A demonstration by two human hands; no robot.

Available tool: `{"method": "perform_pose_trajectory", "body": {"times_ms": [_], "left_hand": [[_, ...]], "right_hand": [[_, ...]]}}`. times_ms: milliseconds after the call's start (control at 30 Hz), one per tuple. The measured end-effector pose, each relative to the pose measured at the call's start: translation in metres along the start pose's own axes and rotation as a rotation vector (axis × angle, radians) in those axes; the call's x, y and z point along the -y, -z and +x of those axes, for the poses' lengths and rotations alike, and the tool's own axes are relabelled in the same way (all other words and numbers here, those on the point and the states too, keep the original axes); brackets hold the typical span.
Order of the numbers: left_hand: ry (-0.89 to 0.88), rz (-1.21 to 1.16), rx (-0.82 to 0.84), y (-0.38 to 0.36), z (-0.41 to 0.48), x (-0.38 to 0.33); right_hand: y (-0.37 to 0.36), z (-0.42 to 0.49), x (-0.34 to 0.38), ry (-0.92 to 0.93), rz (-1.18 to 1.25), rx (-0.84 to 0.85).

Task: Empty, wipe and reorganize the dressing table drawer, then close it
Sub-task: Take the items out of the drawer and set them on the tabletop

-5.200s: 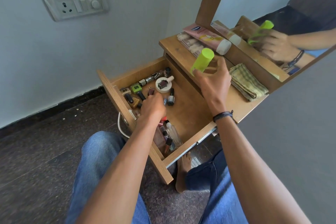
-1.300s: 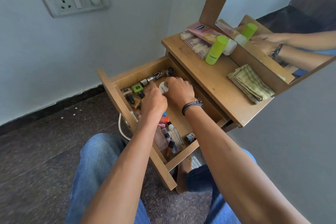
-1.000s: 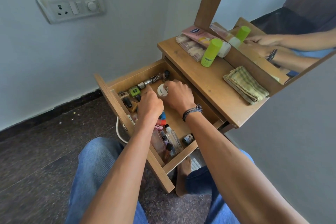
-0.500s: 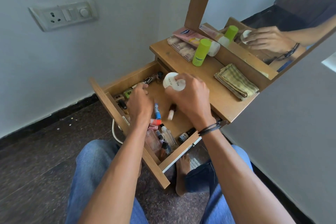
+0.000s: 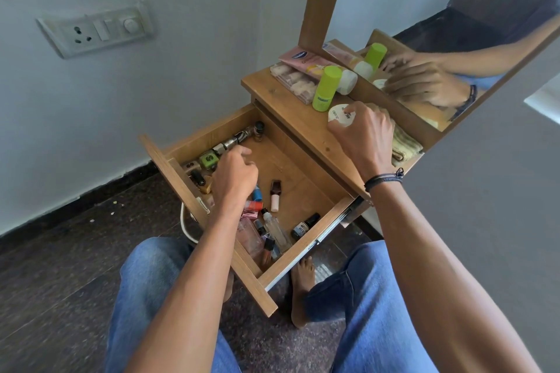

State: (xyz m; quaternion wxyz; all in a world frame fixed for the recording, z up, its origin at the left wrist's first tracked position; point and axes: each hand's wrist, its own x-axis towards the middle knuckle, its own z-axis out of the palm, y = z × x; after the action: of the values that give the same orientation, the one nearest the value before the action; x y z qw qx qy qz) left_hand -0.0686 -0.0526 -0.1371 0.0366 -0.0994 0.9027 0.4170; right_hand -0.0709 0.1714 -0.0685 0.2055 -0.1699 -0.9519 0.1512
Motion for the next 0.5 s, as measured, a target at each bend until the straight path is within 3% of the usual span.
{"method": "perform_pose_trajectory", "body": {"times_ms": [500], "left_hand": [[-0.011,0.003,0.021,-0.006,0.006,0.006]], "right_hand": [[-0.011,0.014,-0.012,-0.030,0.031,0.034]]}}
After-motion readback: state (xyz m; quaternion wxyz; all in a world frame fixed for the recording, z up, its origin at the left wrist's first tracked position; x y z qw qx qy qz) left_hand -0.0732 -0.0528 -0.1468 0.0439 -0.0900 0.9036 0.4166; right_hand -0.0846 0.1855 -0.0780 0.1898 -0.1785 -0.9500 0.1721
